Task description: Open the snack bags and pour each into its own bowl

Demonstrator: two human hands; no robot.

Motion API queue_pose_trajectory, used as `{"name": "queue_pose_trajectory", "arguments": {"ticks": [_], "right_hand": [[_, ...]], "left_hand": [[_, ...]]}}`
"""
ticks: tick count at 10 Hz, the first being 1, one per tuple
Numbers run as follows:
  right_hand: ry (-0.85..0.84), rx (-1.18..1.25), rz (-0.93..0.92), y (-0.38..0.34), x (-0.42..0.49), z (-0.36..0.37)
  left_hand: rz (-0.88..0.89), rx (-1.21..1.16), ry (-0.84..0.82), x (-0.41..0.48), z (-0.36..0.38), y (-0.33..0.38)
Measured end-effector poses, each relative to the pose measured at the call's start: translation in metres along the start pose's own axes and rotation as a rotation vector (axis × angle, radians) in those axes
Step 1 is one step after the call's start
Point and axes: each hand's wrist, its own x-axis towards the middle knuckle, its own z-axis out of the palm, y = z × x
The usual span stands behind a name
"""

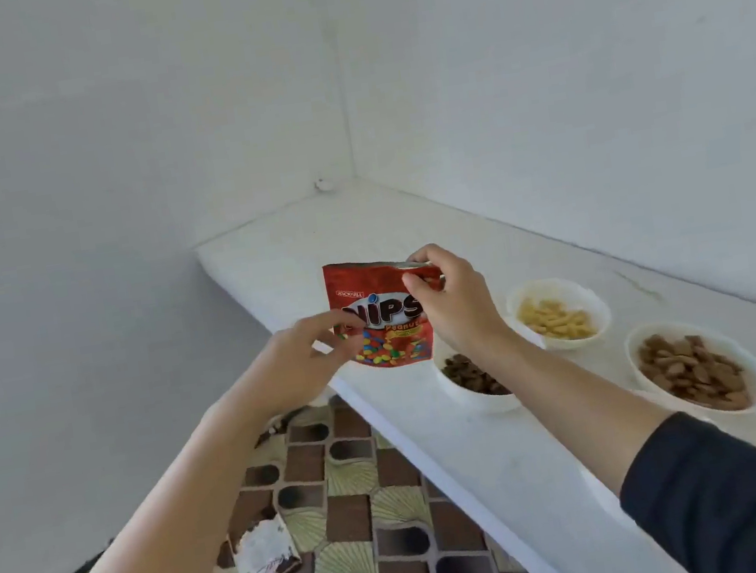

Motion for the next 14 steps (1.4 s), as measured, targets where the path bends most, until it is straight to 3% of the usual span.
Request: {"name": "queue_pose_trajectory", "arguments": {"ticks": [2, 4, 6, 10, 12, 14], "right_hand": [[-0.284, 0.065, -0.069, -0.063, -0.013, 0.187], [-0.5, 0.038, -0.035, -0.063, -0.05, 0.334], [-0.662, -0.043, 0.049, 0.018, -0.102, 0.446], [-0.883, -0.21, 0.23, 0.332, -0.244, 0.608], [-0.975, -0.278, 0.263, 0.425, -0.302, 0.639], [-0.979, -0.277, 0.27, 0.421, -0.283, 0.634]], "left_hand": [[-0.18, 0.079, 0.186, -0.079, -0.11, -0.112], [-0.413, 0.044, 0.218, -0.148, -0.129, -0.219], [-0.607, 0.024, 0.238, -0.175, -0.069, -0.334], [-0.825, -0.085, 0.053, -0.189, 0.186, -0.591], [-0.895, -0.135, -0.037, -0.196, 0.27, -0.655], [-0.908, -0.145, -0.031, -0.183, 0.263, -0.651]]}}
